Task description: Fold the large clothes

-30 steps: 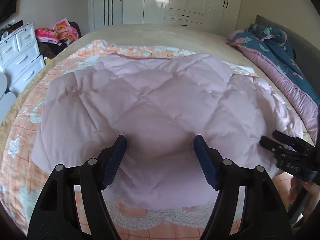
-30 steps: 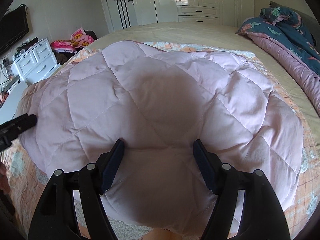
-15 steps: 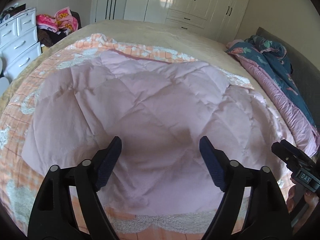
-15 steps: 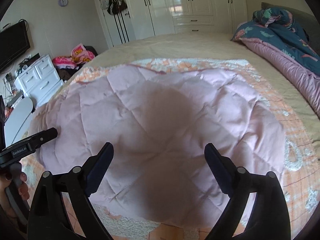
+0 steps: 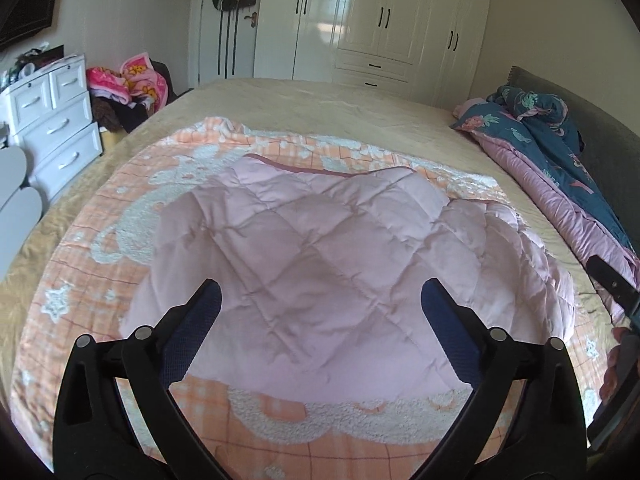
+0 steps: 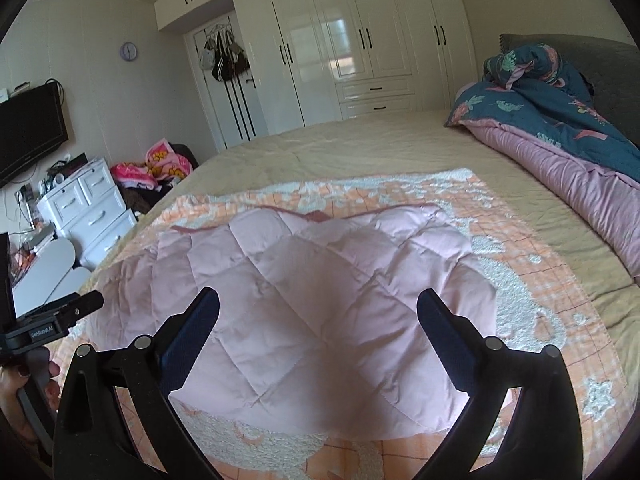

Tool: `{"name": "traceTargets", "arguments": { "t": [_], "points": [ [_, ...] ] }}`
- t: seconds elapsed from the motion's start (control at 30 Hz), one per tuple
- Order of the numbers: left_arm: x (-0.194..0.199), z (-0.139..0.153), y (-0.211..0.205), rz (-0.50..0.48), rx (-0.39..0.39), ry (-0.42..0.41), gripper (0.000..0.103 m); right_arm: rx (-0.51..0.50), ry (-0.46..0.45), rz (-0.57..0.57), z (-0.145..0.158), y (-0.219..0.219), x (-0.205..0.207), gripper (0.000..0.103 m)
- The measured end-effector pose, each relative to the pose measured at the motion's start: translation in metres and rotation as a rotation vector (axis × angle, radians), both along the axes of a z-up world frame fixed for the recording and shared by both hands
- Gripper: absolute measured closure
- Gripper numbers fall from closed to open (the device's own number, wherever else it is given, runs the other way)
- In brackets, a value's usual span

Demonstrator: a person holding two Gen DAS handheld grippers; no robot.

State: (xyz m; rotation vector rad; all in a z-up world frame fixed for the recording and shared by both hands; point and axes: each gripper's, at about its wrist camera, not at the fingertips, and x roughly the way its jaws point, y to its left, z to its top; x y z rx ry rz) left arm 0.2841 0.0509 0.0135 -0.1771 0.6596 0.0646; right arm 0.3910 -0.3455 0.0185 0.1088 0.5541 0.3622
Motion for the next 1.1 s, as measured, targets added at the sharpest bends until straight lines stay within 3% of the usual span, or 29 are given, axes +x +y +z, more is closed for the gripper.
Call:
{"name": "traceTargets", "arguments": {
  "t": [0.27,0.67,0.87,1.0,1.1],
  "points": [
    [-0.025,-0.005,0.016,0.06,0.038,0.013,0.009,-0.001,-0.045,-0.068,0.003,-0.016,-0.016,0.004],
    [-0.046,-0.032,0.032,0.105,-0.013,0.081,0.009,0.029,0.01,-0.172,-0.018,-0.044,-0.026,0.004],
    [-0.044,-0.045,0.044,0.141,-0.038,0.111,0.009,0.07,0.091,-0.221,-0.04,-0.058,-0.032,0.004],
    [-0.036,-0.064,0.061,0.16,-0.15,0.141,0.009,0.105,0.19,-0.273,-0.063,-0.069,-0.027,0.004],
    [-0.027,-0.084,0.08,0.174,-0.321,0.172,0.009,0.193,0.293,-0.285,-0.087,-0.079,-0.015,0.004]
  ]
}}
